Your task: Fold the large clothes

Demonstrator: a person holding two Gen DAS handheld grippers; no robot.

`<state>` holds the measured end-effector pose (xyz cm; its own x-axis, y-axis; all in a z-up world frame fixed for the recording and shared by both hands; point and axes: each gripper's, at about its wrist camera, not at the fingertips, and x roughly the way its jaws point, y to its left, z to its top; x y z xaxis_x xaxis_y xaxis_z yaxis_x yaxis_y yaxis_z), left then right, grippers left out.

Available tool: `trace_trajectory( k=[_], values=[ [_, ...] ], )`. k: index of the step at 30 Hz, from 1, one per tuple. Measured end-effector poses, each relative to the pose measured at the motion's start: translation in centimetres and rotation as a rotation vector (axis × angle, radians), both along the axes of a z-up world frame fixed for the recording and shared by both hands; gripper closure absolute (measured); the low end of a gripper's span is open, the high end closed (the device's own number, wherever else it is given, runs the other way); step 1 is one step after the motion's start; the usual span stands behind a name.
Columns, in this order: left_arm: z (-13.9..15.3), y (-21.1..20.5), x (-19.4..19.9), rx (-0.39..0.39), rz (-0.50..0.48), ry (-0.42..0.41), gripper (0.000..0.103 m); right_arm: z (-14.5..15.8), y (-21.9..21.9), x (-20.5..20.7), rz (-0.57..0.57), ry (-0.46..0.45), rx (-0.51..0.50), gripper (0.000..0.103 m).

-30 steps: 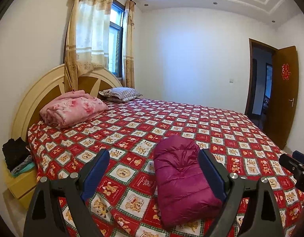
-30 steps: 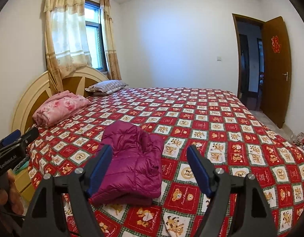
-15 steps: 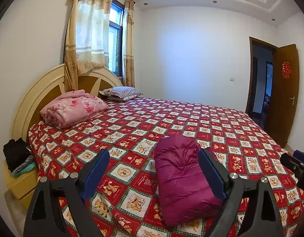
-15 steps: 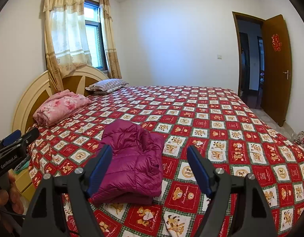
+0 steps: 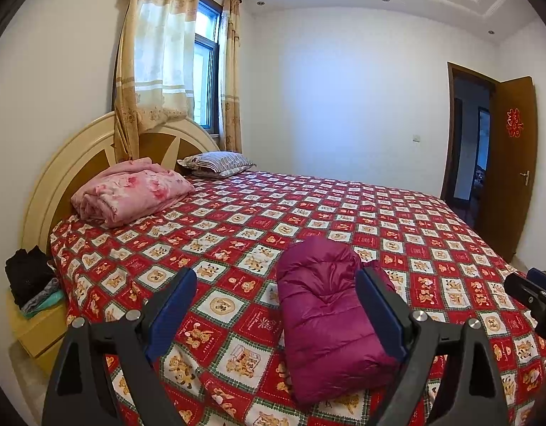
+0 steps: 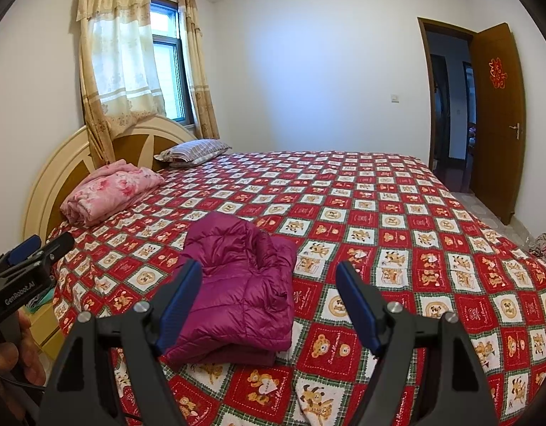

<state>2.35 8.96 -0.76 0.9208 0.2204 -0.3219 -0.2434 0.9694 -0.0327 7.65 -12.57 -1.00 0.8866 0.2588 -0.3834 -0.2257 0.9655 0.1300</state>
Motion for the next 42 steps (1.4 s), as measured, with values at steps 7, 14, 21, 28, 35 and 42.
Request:
trace_trajectory(
  k=[7,14,21,28,35,42],
  values=[
    [0.0,0.0,0.0,0.0,0.0,0.0,0.012,-0.1,0.2,-0.1,-0.001,0.002,-0.001,0.023],
    [-0.1,0.1,0.0,0.002,-0.003,0.007,0.012,-0.3,0.2,-0.1,0.003,0.003,-0.001,0.023],
    [-0.1,0.1,0.1,0.001,-0.002,0.008,0.012,-0.4,0.4,-0.1,0.005,0.005,-0.001,0.023],
    [-0.6,0.1,0.4,-0.006,-0.016,0.038,0.012,-0.4,0.5,-0.2,0.004,0.004,-0.002,0.023],
    [-0.6,0.1,0.6,-0.006,-0.011,0.047,0.012,-0.5,0.7,-0.2,0.007,0.008,-0.004,0.023],
    [-0.8,0.2,0.7,-0.01,-0.015,0.049,0.012,-0.8,1.3,-0.6,0.014,0.01,-0.012,0.023]
  ],
)
